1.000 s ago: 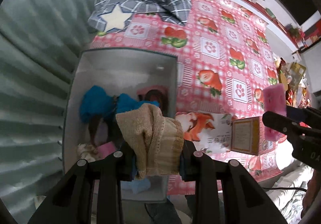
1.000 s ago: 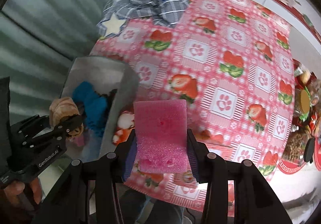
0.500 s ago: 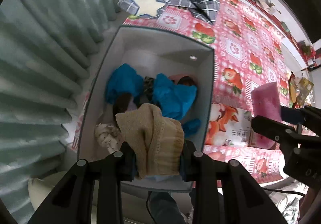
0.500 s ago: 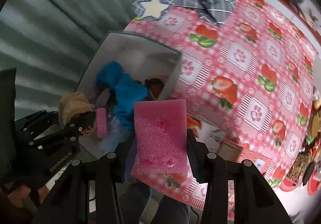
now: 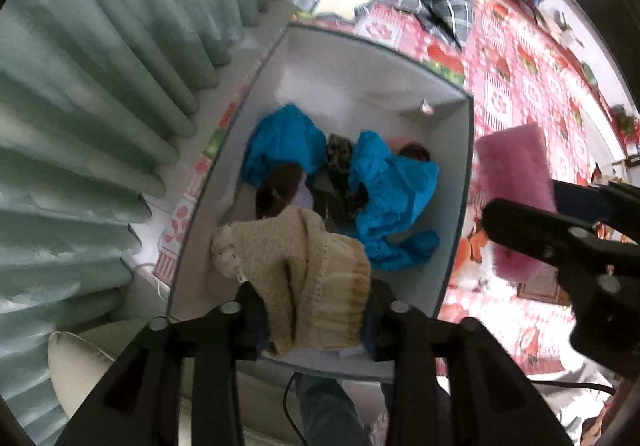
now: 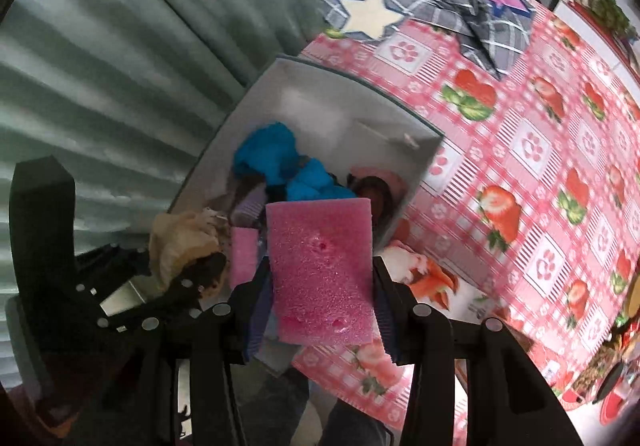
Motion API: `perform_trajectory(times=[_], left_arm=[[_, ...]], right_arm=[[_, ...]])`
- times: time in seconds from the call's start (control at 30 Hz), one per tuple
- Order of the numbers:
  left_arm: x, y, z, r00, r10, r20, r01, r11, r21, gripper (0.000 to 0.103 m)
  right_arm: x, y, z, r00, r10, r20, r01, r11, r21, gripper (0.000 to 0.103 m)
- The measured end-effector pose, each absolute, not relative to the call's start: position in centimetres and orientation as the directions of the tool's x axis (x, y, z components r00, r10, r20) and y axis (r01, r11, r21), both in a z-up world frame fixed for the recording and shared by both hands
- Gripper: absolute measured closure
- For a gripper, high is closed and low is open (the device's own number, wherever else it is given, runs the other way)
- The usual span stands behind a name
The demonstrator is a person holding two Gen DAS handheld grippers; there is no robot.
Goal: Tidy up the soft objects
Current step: 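Open both grippers to drop the beige knit item and pink sponge into the box, then withdraw both open grippers from above the box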
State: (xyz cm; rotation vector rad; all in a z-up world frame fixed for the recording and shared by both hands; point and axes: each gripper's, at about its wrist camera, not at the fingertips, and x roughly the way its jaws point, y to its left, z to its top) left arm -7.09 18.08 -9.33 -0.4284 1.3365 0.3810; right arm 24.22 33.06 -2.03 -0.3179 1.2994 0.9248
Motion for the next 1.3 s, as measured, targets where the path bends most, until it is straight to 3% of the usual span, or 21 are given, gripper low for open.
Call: perform_trajectory(times=[0.07, 0.13, 0.17, 0.3, 0.43, 0.63, 1.3], left_arm=[[-7.2, 18.2, -8.8, 0.209, 0.043, -0.977, -0.504, 0.861, -0.07, 0.026], [-7.3, 18.3, -8.5, 0.207, 0.069, -0.976, -0.507, 0.86, -0.047, 0.021], [-7.3, 18.5, -8.5, 0.203, 0.072, -0.976, -0.51, 0.859, -0.043, 0.02], [-7.4, 18.9, -8.8, 0.199, 0.088, -0.976, -0.528, 0.849, -0.031, 0.019], [-7.8, 19.1, -8.2, 0.177, 0.182, -0.967, -0.562, 0.825, 0.053, 0.019], [-8.2, 19.3, -8.5, 0.185, 0.104, -0.977, -0.55, 0.835, -0.016, 0.019], [-9.7, 18.4, -6.2, 0.199, 0.18, -0.963, -0.462, 0.884, 0.07, 0.019]], right_arm=[[24.2, 33.7, -1.8, -0.019, 0.41, -0.912, -0.744, 0.604, 0.287, 0.05], [24.3, 34.2, -1.5, -0.005, 0.412, -0.911, -0.751, 0.6, 0.276, 0.006], [24.3, 34.3, -1.2, 0.01, 0.415, -0.91, -0.75, 0.605, 0.267, 0.004], [24.7, 34.3, -1.1, 0.018, 0.404, -0.914, -0.743, 0.617, 0.258, 0.004], [24.7, 33.8, -1.4, 0.011, 0.396, -0.918, -0.735, 0.626, 0.261, 0.001], [24.1, 33.3, -1.1, 0.04, 0.375, -0.926, -0.746, 0.628, 0.222, 0.001], [21.3, 33.1, -0.3, 0.073, 0.357, -0.931, -0.753, 0.632, 0.183, 0.001]])
